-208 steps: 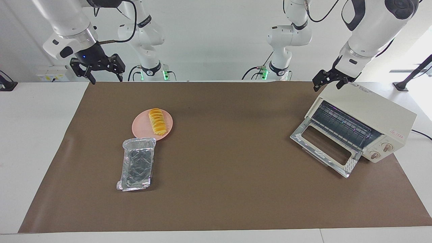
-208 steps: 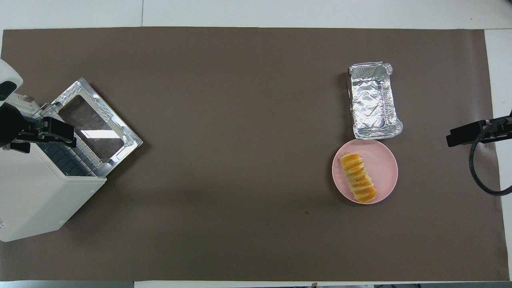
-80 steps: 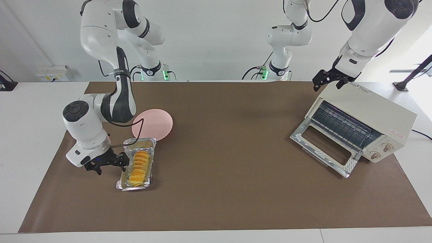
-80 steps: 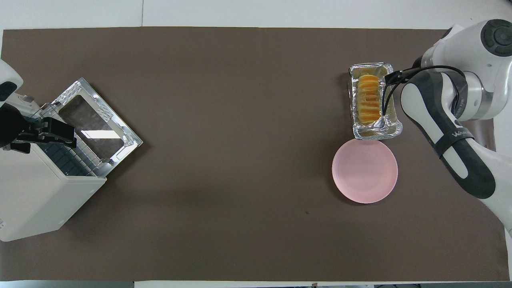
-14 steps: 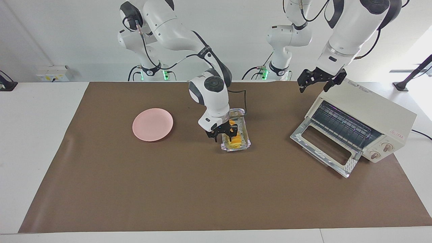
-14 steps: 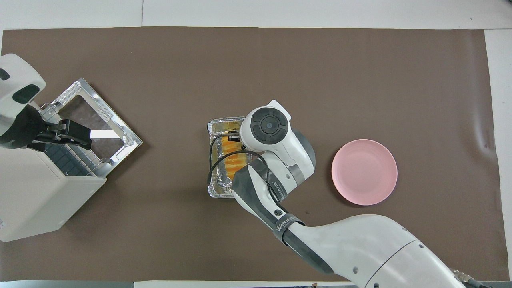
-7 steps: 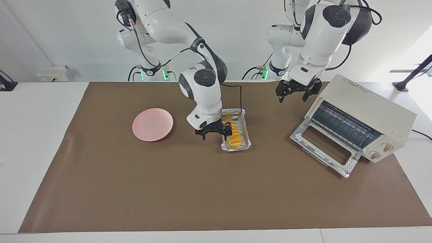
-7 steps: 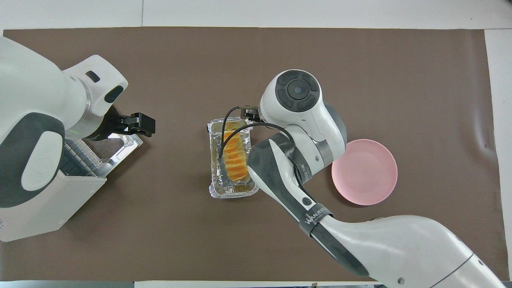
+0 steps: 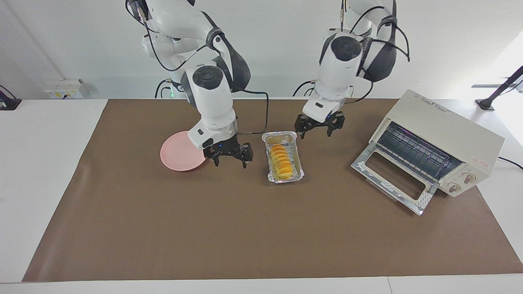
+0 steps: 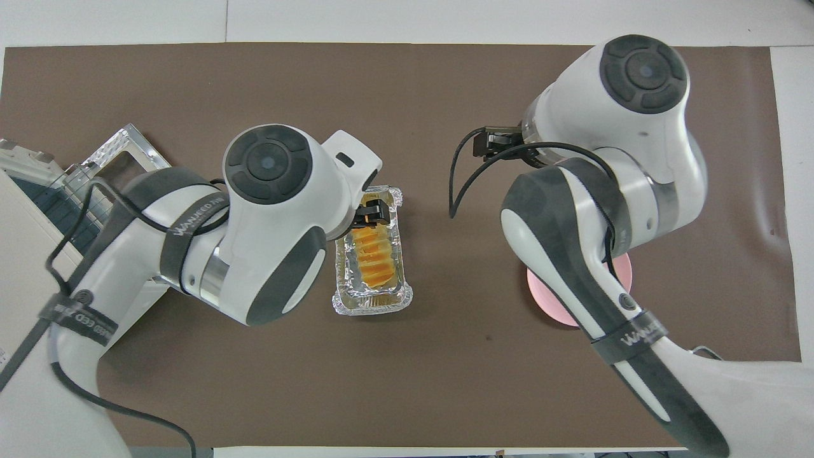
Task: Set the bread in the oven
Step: 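Grasp the foil tray with the left gripper while the right gripper withdraws, then carry the foil tray with the left gripper into the open oven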
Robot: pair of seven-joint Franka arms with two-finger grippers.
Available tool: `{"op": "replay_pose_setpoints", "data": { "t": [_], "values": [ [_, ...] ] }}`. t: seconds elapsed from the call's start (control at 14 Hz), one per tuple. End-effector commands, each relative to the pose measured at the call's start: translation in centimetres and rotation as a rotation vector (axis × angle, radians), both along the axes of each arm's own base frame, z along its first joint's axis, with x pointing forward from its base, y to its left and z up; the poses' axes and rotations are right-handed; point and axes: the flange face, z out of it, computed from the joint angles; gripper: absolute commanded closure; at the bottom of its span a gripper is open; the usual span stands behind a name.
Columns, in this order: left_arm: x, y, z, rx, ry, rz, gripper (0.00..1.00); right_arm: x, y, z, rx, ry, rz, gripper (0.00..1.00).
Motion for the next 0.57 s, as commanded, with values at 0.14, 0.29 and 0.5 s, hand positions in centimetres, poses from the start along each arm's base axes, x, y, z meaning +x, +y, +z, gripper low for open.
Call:
{"op": "replay_pose_setpoints", "data": {
  "t": [0.14,0.29,0.5],
  "values": [
    [-1.9,-5.8,-4.4,-0.057,-0.018,0.017,0.0,-0.5,-10.5,5.3,-0.043,-0.027,0.133,0.0],
    [-3.1,-9.2,-10.1,-0.052,0.015,0.063,0.04,-1.9,-14.5,8.5,-0.053,-0.038,0.085,0.0],
    [-3.3,-9.3,-11.6,-0.035,0.033,0.063,0.23,-4.9,-17.8,12.4,-0.072,-0.013,0.104,0.0]
  ]
}}
